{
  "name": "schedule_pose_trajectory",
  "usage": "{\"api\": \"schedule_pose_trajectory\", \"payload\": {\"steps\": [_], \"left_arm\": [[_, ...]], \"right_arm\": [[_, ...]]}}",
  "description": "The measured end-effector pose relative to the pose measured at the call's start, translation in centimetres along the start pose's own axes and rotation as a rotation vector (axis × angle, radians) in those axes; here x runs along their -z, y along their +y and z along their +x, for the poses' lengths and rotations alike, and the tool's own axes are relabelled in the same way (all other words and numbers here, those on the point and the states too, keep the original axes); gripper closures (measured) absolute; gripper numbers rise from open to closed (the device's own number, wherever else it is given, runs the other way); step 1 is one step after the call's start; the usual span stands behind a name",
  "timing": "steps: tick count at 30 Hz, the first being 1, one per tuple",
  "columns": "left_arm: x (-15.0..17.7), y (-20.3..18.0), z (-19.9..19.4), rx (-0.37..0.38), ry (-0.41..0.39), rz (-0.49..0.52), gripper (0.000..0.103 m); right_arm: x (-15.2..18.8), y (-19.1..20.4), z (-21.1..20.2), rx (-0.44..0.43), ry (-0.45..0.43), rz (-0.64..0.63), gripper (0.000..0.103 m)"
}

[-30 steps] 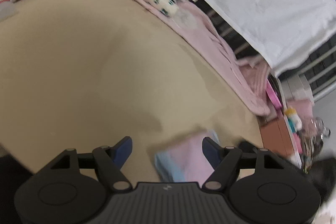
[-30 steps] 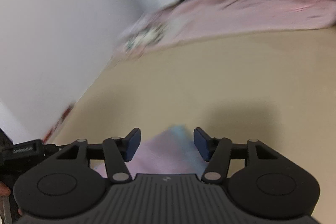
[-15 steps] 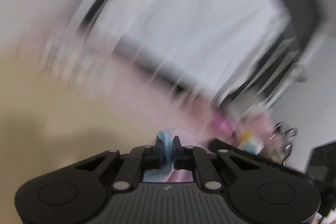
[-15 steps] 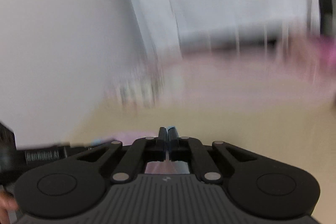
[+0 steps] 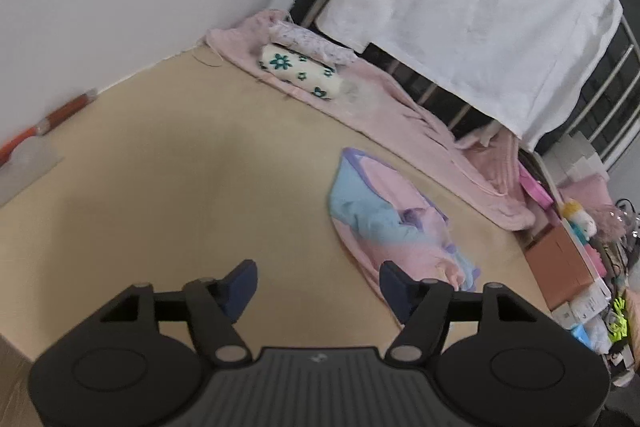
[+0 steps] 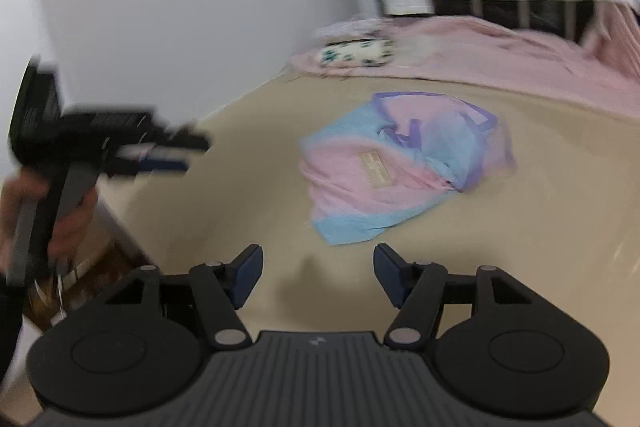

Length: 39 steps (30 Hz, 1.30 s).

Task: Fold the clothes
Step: 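Carry the garment to the table and drop it with both grippers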

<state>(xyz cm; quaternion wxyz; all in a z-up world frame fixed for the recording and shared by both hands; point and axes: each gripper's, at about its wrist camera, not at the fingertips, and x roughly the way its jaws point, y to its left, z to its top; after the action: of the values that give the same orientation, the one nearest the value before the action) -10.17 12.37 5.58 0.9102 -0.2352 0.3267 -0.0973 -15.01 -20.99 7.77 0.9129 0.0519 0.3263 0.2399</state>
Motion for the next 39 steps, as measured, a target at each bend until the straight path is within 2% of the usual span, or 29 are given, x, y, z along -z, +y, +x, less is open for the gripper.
{"api": "schedule_pose_trajectory", "payload": {"steps": [2, 6, 8, 9, 11, 12, 13, 14, 16, 20, 22, 24, 25, 26, 28, 32, 34, 36, 37, 38, 39], "left_arm": [[-0.9, -2.0, 1.2, 0.021, -0.026, 0.043, 0.029], [-2.6, -8.0, 5.8, 0.075, -0.029, 0.192, 0.026], [-2.8, -10.5, 8.5, 0.086, -0.003, 0.273, 0.026], [-2.7, -11.3, 9.7, 0.079, 0.013, 0.292, 0.027], [-2.7, -10.8, 10.5, 0.053, 0.031, 0.229, 0.031], [-2.7, -10.0, 10.2, 0.063, 0.024, 0.174, 0.030], [-2.8, -9.0, 9.8, 0.078, 0.014, 0.114, 0.031], [-3.1, -8.1, 8.6, 0.075, -0.009, 0.090, 0.031], [-3.9, -6.3, 5.9, 0.058, -0.062, 0.060, 0.031], [-5.8, -2.8, -0.9, 0.019, -0.198, 0.048, 0.026], [-6.3, -1.4, -3.0, -0.042, -0.203, 0.069, 0.025], [-5.7, -0.3, -4.0, -0.093, -0.186, 0.085, 0.025], [-4.9, 0.2, -4.2, -0.103, -0.170, 0.091, 0.025], [-4.0, 0.6, -4.3, -0.109, -0.153, 0.097, 0.025], [-2.0, 1.4, -4.1, -0.091, -0.100, 0.118, 0.025], [0.6, 2.1, -3.1, 0.013, 0.018, 0.086, 0.027], [1.3, 1.5, -2.7, 0.067, 0.071, 0.102, 0.027], [2.3, 0.6, -2.7, 0.101, 0.102, 0.140, 0.037], [2.8, 0.1, -2.7, 0.087, 0.110, 0.165, 0.059], [3.2, -0.3, -2.6, 0.042, 0.122, 0.194, 0.090], [3.7, -0.4, -2.3, -0.003, 0.131, 0.217, 0.101]], "right_arm": [[-0.6, -1.9, 0.3, 0.027, -0.057, 0.118, 0.040], [-1.8, -5.2, 2.4, 0.261, -0.116, 0.263, 0.040], [-2.8, -7.9, 2.9, 0.299, -0.114, 0.336, 0.040], [-3.4, -9.6, 3.6, 0.270, -0.112, 0.410, 0.040], [-4.1, -13.0, 4.5, 0.156, -0.117, 0.546, 0.040], [-4.5, -13.8, 5.3, 0.137, -0.098, 0.585, 0.041], [-5.0, -14.6, 6.2, 0.119, -0.078, 0.622, 0.050], [-5.4, -14.1, 7.2, 0.104, -0.057, 0.598, 0.098], [-6.3, -13.1, 9.1, 0.075, -0.017, 0.546, 0.101], [-7.4, 2.5, 10.0, -0.020, -0.061, -0.054, 0.101], [-5.8, 9.5, 12.5, -0.096, 0.009, -0.248, 0.098], [-3.1, 13.6, 14.1, -0.132, 0.113, -0.348, 0.088], [-2.4, 13.7, 13.2, -0.134, 0.088, -0.338, 0.074], [-1.7, 13.8, 12.3, -0.135, 0.061, -0.327, 0.056], [-0.4, 13.9, 10.4, -0.137, 0.007, -0.304, 0.040], [-0.2, 10.1, 6.4, 0.010, -0.028, -0.146, 0.041], [-0.5, 9.1, 4.9, 0.045, -0.027, -0.145, 0.045], [-0.8, 10.0, 4.3, 0.098, -0.025, -0.251, 0.048], [-0.9, 10.7, 4.1, 0.121, -0.025, -0.320, 0.052], [-1.4, 11.1, 5.0, 0.103, -0.016, -0.353, 0.057], [-1.9, 11.6, 6.0, 0.085, -0.008, -0.386, 0.060]]}}
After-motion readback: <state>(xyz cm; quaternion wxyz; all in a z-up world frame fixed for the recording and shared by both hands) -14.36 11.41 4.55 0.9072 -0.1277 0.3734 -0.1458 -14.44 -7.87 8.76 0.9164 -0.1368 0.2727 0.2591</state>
